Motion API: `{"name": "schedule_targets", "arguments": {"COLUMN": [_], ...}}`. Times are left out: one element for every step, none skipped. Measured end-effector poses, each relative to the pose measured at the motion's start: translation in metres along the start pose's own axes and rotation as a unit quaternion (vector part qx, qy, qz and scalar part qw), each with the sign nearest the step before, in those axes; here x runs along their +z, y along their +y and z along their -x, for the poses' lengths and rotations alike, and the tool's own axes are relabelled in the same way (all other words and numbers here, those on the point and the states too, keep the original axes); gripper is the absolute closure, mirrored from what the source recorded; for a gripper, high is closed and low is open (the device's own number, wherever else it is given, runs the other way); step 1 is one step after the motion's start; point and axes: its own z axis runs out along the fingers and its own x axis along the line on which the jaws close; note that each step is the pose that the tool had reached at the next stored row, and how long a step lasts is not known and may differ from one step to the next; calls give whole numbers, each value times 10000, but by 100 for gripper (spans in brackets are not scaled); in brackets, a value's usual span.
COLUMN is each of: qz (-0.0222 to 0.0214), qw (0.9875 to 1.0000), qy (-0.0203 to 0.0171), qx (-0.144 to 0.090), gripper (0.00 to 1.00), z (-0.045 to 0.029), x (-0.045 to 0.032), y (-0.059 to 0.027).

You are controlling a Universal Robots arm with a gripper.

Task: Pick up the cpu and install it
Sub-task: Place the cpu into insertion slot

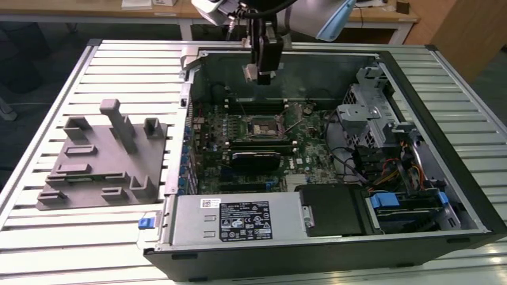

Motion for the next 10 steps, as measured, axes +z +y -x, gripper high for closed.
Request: {"name": "schedule_targets", "arguments": {"qz": [0, 1, 1, 2, 2, 2, 2, 3, 3, 3], "qw": [10000, 9999, 9998, 9997, 9995, 9993, 9991, 9989, 9989, 9989], "qy": [-2, -5, -7, -10, -12, -15, -18, -19, -19, -20], "qx": [55, 116, 182, 249, 315, 372, 421, 463, 473, 477], "gripper": [46, 46, 46, 46, 46, 46, 46, 46, 46, 46], "z": [-1, -1, -1, -2, -2, -4, -8, -21, -41, -65], "x": [0, 0, 1, 1, 2, 2, 4, 12, 22, 35], "y": [0, 0, 0, 0, 0, 1, 3, 5, 9, 13]}}
